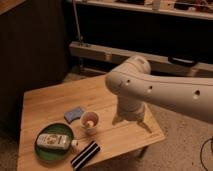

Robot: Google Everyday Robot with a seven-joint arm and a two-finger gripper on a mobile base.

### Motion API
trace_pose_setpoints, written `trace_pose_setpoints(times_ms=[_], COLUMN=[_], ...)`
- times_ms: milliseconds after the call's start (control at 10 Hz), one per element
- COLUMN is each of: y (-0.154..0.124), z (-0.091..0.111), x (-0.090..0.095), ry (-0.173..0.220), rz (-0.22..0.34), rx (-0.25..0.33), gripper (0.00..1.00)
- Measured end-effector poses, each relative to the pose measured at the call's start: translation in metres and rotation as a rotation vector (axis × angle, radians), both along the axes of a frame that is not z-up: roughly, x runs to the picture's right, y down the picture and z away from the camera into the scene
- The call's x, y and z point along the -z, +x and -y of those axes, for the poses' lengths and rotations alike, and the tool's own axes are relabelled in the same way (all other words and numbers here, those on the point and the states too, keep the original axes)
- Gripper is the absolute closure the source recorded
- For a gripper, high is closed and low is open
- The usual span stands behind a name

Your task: Move the arm in a circular motion

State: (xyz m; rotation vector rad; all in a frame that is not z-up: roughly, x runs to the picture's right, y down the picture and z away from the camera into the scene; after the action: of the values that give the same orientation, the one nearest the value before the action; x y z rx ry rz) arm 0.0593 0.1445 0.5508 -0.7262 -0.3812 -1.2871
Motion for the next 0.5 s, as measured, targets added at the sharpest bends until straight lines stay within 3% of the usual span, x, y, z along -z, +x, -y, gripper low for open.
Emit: trace_pose_setpoints(times_ms=[200, 500], y=[-0.055, -0.128], z=[0.001, 0.011], x=[0.008, 0.003], ry=[-0.011, -0.003], rz=[0.090, 0.199], rx=[0.035, 0.071], gripper=[0.20, 0.20])
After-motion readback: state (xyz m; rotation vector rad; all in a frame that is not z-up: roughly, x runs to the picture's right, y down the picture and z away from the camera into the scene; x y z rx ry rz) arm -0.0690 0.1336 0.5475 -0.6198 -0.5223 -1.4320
